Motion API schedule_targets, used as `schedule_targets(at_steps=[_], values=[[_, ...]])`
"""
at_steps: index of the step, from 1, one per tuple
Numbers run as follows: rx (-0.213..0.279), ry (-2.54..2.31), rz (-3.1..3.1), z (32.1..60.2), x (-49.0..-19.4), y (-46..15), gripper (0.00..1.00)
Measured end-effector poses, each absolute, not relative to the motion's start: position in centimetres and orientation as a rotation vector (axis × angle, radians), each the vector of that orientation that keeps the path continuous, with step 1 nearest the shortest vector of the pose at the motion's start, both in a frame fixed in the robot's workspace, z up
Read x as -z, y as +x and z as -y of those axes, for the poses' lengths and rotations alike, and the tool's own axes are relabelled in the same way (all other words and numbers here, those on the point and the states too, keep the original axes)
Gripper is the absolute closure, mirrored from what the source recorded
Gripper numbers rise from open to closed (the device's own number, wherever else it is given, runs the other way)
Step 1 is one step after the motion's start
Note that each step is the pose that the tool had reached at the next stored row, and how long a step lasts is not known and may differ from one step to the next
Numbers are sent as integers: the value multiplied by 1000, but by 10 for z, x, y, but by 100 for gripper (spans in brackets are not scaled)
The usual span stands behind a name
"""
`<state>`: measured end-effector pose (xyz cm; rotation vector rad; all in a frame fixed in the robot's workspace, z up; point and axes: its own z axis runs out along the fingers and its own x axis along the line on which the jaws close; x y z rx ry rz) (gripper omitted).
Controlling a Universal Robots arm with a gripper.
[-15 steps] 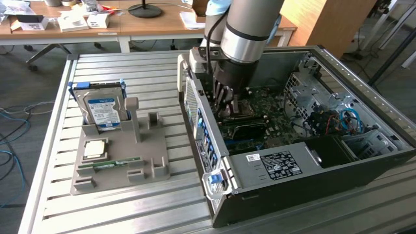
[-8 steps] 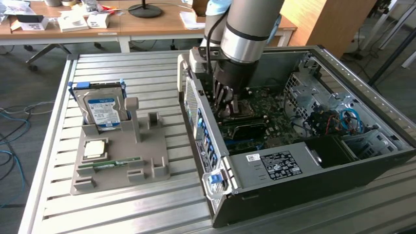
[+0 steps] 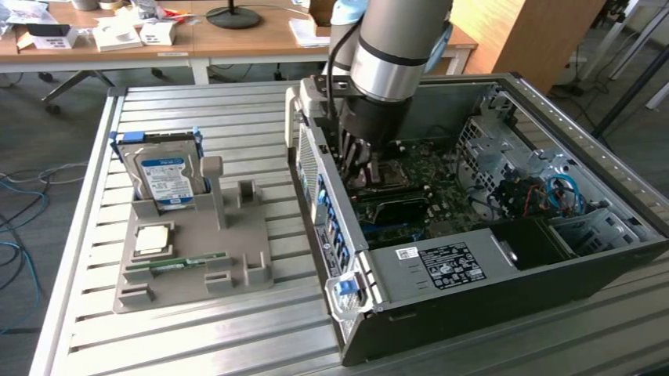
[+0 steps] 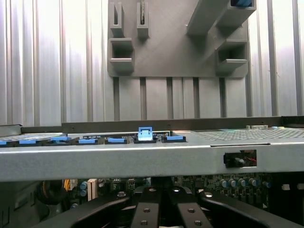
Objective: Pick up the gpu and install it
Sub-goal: 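Press down on the gpu until it lock into place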
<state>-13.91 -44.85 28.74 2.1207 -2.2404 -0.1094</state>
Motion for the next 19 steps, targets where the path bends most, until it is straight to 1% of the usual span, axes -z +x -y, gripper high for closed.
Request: schedule_targets(at_steps=[19], values=[[110,2120,2241,448,-287,-142,89]])
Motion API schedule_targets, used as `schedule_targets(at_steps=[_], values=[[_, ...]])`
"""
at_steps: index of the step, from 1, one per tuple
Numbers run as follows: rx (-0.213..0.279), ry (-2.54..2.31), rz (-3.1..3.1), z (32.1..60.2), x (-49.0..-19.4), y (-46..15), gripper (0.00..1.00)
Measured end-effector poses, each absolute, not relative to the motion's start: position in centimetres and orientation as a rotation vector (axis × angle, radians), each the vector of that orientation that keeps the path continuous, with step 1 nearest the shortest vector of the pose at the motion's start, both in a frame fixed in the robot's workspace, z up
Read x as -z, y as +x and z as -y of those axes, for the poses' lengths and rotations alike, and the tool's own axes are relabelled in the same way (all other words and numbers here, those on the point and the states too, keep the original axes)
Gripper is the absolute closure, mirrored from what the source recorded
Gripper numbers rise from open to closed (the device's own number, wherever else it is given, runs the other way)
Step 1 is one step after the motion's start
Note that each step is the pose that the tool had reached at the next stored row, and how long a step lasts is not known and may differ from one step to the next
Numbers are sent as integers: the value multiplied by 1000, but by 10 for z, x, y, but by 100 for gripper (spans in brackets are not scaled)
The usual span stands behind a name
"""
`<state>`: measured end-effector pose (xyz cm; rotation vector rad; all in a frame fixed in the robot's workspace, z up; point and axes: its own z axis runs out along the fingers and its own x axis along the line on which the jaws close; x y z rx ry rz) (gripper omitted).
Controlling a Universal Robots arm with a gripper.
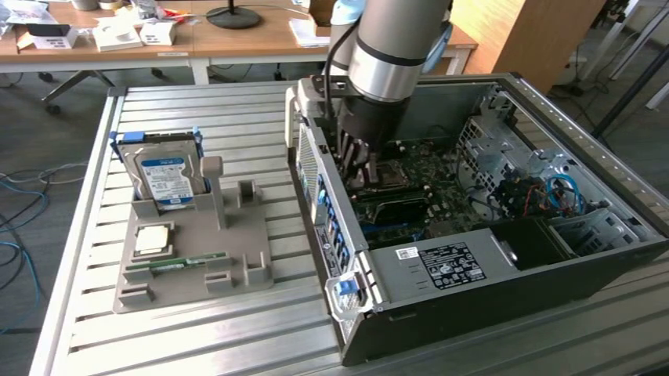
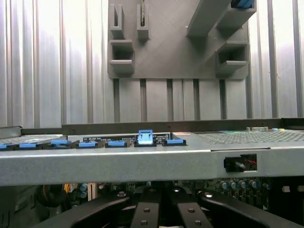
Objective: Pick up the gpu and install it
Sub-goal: 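Press down on the gpu until it lock into place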
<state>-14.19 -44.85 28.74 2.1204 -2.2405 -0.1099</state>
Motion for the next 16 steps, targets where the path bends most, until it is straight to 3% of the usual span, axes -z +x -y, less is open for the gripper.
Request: schedule_targets(at_steps=[16], values=[[116,2117,2237,449,-287,-136,89]])
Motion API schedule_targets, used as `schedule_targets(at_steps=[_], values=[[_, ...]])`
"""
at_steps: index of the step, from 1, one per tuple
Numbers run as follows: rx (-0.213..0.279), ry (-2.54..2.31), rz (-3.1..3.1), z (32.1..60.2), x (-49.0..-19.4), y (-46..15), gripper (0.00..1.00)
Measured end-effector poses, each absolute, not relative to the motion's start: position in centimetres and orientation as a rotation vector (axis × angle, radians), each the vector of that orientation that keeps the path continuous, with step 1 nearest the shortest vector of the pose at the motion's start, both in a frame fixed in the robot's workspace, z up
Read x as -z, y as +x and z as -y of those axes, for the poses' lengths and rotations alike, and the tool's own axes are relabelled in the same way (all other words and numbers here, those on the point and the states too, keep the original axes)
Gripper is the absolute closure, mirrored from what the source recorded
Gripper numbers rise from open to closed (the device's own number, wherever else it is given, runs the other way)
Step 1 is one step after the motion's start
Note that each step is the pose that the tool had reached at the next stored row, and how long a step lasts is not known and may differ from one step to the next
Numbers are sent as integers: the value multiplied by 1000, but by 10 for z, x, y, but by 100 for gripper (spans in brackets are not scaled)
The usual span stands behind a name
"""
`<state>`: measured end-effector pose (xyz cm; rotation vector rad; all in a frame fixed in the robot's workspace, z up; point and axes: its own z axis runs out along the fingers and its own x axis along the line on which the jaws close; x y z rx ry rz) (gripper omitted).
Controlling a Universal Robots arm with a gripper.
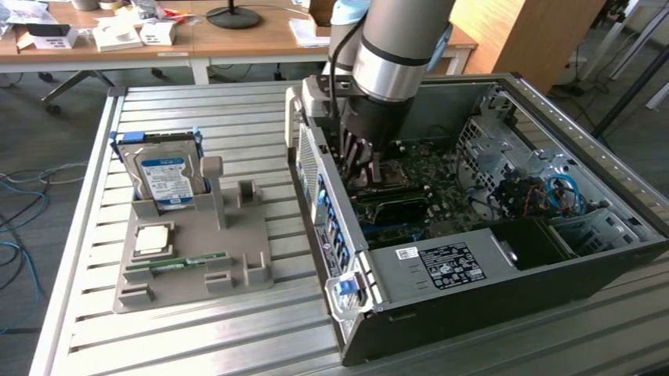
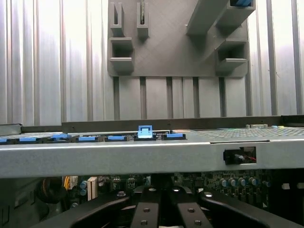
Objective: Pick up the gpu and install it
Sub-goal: 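Press down on the gpu until it lock into place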
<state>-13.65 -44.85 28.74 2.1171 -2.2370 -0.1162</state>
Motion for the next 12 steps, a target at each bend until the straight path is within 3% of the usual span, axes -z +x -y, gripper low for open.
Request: schedule_targets(at_steps=[12], values=[[117,2118,2236,448,-287,-119,89]])
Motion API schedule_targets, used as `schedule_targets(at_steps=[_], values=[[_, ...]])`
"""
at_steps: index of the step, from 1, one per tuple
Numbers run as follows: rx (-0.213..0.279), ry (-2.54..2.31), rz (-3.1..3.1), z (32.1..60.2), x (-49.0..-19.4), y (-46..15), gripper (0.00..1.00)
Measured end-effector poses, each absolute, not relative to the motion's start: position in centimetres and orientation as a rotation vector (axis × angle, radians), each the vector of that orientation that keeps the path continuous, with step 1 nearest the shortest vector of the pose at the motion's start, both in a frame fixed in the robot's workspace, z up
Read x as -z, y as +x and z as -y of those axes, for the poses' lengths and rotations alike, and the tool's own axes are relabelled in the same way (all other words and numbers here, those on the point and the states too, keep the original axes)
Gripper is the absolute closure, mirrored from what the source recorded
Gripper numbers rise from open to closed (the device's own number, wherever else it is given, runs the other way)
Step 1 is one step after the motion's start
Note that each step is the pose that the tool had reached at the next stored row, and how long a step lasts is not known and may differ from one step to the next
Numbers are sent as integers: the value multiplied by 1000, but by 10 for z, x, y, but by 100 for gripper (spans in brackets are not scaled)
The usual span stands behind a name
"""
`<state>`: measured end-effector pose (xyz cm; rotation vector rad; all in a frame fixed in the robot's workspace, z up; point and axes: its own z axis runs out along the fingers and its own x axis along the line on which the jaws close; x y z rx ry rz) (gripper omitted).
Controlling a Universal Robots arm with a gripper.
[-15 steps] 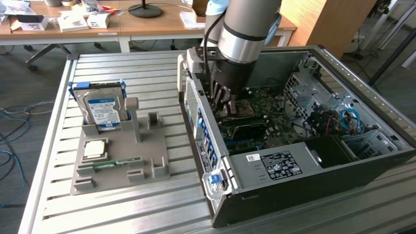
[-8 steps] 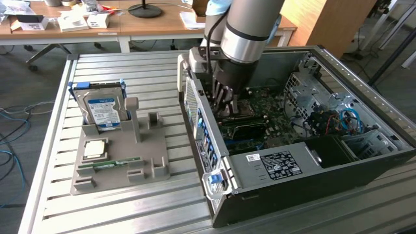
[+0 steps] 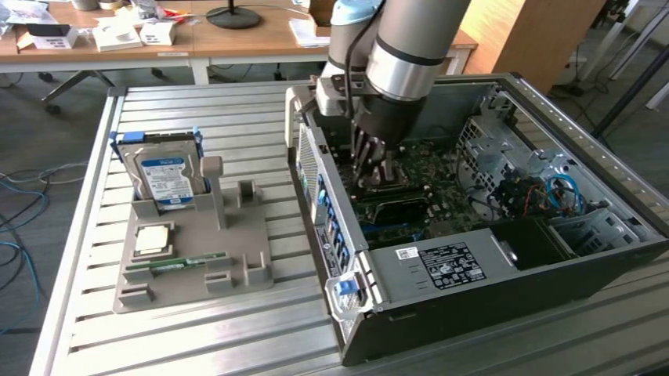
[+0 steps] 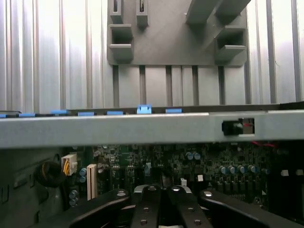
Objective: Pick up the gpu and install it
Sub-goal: 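Press down on the gpu until it lock into place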
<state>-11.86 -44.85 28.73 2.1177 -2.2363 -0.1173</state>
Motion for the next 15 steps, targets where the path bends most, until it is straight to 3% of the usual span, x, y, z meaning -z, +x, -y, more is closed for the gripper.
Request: schedule_targets(at_steps=[15], values=[[121,2121,2233,449,-287,-86,89]])
